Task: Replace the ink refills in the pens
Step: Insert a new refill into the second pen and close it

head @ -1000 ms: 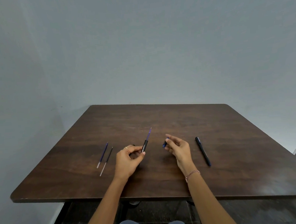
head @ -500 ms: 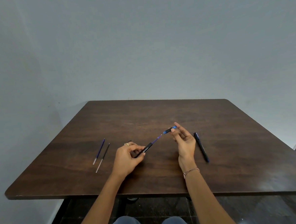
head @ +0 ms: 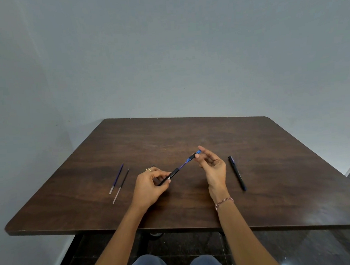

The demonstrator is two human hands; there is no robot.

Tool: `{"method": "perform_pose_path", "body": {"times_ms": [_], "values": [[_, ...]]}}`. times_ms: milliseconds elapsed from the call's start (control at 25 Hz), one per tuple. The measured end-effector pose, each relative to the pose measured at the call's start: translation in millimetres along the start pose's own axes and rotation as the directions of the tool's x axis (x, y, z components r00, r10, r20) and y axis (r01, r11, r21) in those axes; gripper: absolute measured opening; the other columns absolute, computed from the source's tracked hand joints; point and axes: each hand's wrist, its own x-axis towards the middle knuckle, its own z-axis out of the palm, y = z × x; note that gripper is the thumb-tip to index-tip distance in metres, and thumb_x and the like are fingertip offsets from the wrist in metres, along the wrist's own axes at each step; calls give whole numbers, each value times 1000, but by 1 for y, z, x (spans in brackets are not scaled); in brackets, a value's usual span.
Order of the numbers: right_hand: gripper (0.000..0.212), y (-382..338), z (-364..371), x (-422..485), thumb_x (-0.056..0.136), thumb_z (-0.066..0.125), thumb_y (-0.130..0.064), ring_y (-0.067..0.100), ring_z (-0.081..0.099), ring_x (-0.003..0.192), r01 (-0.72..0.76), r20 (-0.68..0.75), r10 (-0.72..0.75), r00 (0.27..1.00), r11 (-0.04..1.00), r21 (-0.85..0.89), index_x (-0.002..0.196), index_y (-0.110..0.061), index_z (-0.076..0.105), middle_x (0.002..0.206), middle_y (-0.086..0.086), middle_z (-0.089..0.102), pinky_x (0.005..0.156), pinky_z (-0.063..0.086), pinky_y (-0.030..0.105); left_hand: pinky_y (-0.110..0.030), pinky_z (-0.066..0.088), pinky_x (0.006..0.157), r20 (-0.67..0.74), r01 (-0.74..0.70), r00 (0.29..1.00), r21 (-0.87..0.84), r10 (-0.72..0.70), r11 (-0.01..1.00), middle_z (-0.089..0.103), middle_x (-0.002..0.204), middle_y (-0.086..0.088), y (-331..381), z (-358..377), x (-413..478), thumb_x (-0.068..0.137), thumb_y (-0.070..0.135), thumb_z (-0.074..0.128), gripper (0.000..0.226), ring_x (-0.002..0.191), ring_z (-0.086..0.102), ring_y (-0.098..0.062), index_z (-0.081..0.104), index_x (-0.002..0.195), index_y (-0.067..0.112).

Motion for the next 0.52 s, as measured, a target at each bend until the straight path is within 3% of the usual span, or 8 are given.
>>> {"method": "perform_pose_path", "body": {"times_ms": [240, 520], "values": [[29, -1, -1, 0, 79, 74, -8, 2, 67, 80, -5, 34, 5, 999, 1000, 10, 103, -24, 71, 75, -8, 70, 72, 53, 17, -10, 44, 63, 10, 8, 1000, 7, -8, 1000, 64, 81, 8, -1, 0, 1, 73, 8, 77, 26, 71, 57, -6, 75, 94, 24], [29, -1, 0, -1, 77, 75, -7, 7, 67, 85, 31, 39, -30, 999, 999, -29, 99, -26, 71, 78, -10, 70, 82, 55, 26, -10, 44, 64, 0, 13, 1000, 13, -13, 1000, 62, 78, 13, -6, 1, 1, 73, 10, 78, 27, 71, 56, -1, 75, 94, 26]]}}
